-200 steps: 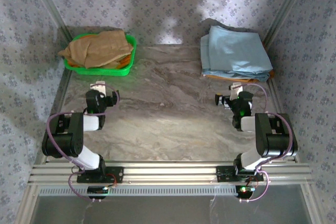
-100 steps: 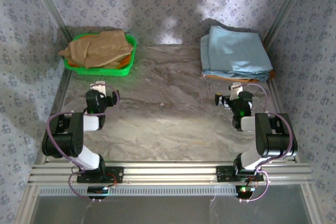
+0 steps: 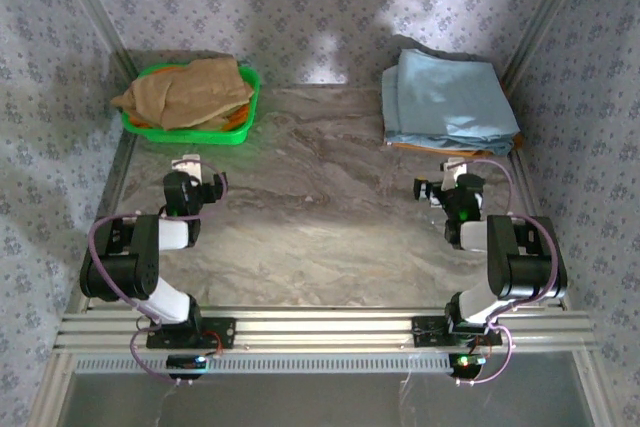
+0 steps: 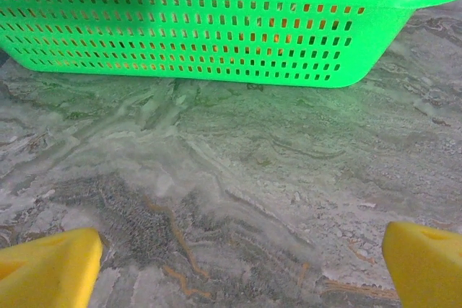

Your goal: Fold and stack the trousers

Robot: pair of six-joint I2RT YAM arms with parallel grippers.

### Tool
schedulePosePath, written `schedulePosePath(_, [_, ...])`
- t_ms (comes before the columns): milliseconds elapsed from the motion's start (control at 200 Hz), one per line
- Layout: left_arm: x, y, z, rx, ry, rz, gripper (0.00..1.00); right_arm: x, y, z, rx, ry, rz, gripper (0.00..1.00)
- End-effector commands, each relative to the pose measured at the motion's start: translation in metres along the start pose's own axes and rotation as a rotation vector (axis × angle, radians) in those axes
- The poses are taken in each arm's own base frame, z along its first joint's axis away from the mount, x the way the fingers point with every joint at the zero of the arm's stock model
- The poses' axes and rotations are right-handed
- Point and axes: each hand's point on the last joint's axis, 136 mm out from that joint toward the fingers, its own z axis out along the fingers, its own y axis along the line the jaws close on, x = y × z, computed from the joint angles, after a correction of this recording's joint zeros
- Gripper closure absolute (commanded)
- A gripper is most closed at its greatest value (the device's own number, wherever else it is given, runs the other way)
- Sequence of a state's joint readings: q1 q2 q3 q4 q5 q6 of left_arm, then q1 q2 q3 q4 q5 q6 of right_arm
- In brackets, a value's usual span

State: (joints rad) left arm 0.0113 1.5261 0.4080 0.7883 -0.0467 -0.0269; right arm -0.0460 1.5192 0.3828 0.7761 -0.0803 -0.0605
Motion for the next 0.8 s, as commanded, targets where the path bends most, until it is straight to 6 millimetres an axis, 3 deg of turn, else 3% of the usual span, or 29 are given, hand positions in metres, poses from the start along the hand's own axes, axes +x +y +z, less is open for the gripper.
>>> schedulePosePath(0, [-0.026,0.006,-0.014,-0.028,-0.034,-0.008,0.0,-0.024,-0.002,-0.002,0.055,0.021,-0.024,0.0])
schedulePosePath(120, [-0.066,0.005,-0.047,-0.044,-0.06,-0.02,0.0,-0.063,0.009,-0.016,0.048,0.064,-0.028,0.0])
schedulePosePath(240, [-0.125,0.004,-0.096,-0.047,-0.154,-0.113,0.0,-0.115,0.034,-0.053,0.063,-0.009,-0.051,0.0])
schedulePosePath(295, [-0.15,0.011,-0.122,-0.072,-0.175,-0.242,0.0,-0.14,0.043,-0.078,0.088,-0.033,-0.046,0.0])
schedulePosePath(355, [-0.169,0.028,-0.154,-0.145,-0.195,-0.471,0.0,-0.157,0.044,-0.1,0.096,-0.027,0.086,0.0])
schedulePosePath(425, [-0.164,0.032,-0.177,-0.157,-0.154,-0.636,0.0,-0.156,0.042,-0.112,0.06,0.04,0.299,0.0])
schedulePosePath(520, [-0.146,0.04,-0.183,-0.179,-0.196,-0.735,0.0,-0.143,0.036,-0.109,-0.02,0.117,0.554,0.0])
schedulePosePath(615, [-0.136,0.035,-0.181,-0.105,-0.228,-0.746,0.0,-0.134,0.047,-0.102,-0.147,0.156,0.587,0.01])
schedulePosePath(795, [-0.132,0.028,-0.164,-0.141,-0.044,-0.633,0.02,-0.115,0.047,-0.102,-0.12,0.211,0.565,0.01])
